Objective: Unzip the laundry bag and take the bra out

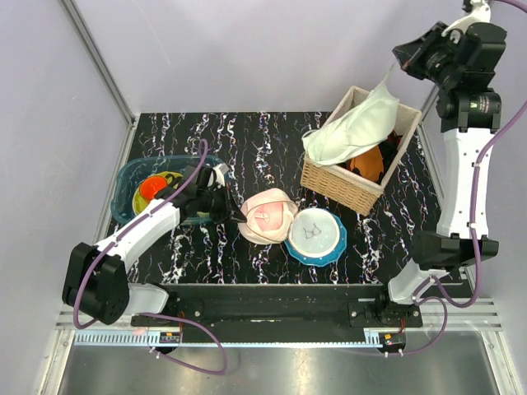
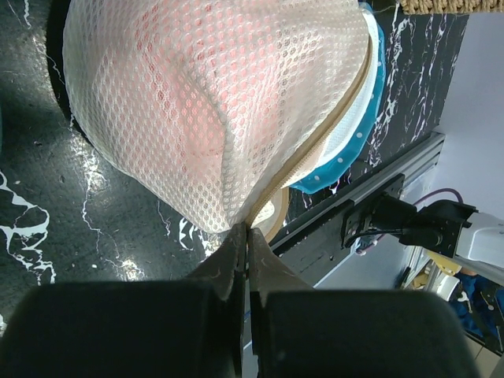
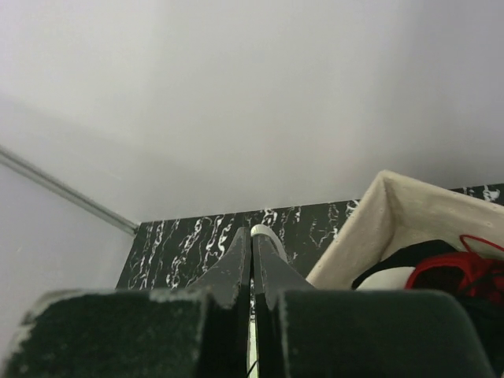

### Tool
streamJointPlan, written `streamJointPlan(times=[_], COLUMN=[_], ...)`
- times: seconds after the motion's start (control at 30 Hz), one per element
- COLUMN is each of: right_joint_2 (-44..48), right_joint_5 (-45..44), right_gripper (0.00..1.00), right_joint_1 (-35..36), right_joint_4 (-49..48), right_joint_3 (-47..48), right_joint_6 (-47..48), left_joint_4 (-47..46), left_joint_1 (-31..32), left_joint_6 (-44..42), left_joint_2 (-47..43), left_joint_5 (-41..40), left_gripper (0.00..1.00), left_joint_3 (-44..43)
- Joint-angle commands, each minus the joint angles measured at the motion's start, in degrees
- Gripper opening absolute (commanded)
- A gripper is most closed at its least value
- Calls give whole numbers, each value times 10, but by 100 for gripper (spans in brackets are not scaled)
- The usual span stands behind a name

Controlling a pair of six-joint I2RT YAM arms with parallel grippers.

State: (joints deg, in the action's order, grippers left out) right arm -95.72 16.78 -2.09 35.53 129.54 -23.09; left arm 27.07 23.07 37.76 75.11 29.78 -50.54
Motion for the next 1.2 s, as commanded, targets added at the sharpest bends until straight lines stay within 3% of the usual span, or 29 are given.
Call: streamJointPlan(times=[0.0,0.3,0.33,0.37,0.43,0.47,0.57,0.73,0.9,0.97,1.0,1.03,1.1,1.13,1.17], right_joint_2=[-19,-89,-92,-98,-113,-114,-82,29,29,37,54,62,70,64,46], right_joint_5=[43,16,14,11,-4,-5,6,5,-24,-27,-16,-5,9,3,-30], right_gripper=[0,0,32,53,83,91,96,97,100,97,90,73,58,31,23], right_joint_1=[-44,-64,-64,-64,-64,-64,-57,-19,50,66,85,90,97,99,98], right_joint_4=[-20,8,12,22,58,65,51,4,77,61,20,-2,-55,-63,-70], right_joint_3=[12,-67,-74,-71,-55,-55,-101,-260,-319,-370,-417,-440,-492,-499,-502], right_joint_6=[-28,-7,-6,-7,-7,-7,-3,29,78,71,68,52,39,31,30], left_joint_4=[-11,-13,-14,-16,-16,-17,-22,-25,-32,-33,-33,-36,-38,-40,-41], left_joint_1=[-1,-1,-1,-1,-1,-1,-1,-1,0,1,3,3,5,5,6], left_joint_6=[-14,-18,-18,-18,-18,-17,-14,-12,-10,-9,-9,-8,-9,-7,-6], left_joint_2=[-16,-24,-26,-29,-28,-26,-25,-20,-9,-4,-2,1,4,7,7], left_joint_5=[14,18,17,17,15,16,19,21,25,25,24,26,25,26,28], left_gripper=[0,0,0,0,0,0,0,0,0,0,0,0,0,0,0], left_joint_3=[-15,-5,-3,-3,-2,-2,0,4,4,3,3,3,3,4,5])
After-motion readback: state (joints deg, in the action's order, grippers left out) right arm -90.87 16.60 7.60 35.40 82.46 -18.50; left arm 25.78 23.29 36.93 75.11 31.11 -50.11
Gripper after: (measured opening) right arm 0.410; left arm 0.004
